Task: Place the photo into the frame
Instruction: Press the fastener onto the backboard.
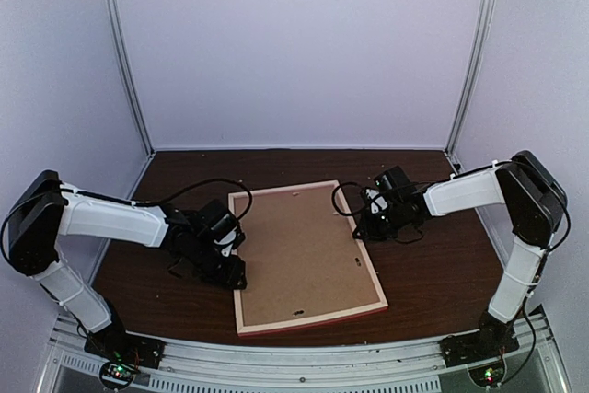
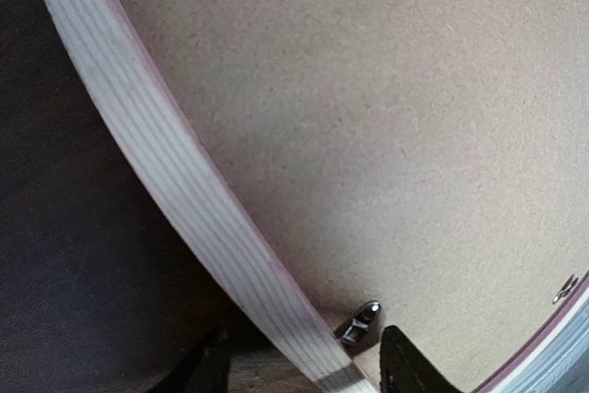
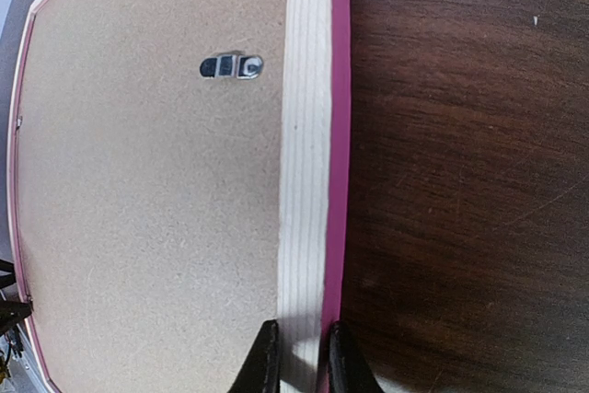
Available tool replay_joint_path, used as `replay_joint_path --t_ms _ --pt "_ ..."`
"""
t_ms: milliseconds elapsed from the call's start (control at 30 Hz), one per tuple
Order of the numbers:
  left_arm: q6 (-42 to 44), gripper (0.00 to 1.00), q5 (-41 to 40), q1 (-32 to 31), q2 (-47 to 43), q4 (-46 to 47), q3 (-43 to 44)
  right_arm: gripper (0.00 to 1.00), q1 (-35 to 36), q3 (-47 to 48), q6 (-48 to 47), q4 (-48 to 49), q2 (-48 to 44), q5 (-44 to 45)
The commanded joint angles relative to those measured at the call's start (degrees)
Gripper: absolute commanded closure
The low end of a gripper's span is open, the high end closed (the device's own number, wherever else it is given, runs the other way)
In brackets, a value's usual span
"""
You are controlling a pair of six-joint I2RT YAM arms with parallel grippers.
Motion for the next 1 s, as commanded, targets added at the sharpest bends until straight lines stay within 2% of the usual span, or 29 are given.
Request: replay_joint_path --t_ms 0,133,400,633,967 --pt "1.53 0.37 -0.84 0.44 -1.02 -0.73 2.18 0.87 0.33 -1.91 0.53 -2.11 3.57 -1.51" --pt "1.53 0.30 -1.14 1.41 -0.03 -0.75 3.23 0.87 0.35 -1.92 0.64 -2.08 3.46 -1.54" --pt "2.81 0.29 -2.05 3.77 2.87 -0.46 5.40 0.87 0.31 -2.76 0.96 -1.73 2.74 -1.62" --pt "4.95 0.39 -2.62 7.13 6.32 -1.30 7.66 0.87 0.78 -3.64 1.84 -0.99 1.44 -1.87" --pt "8.24 0.62 -3.15 8.50 8.58 -1.52 9.36 0.86 3.05 -7.63 6.44 3.55 -2.32 -1.99"
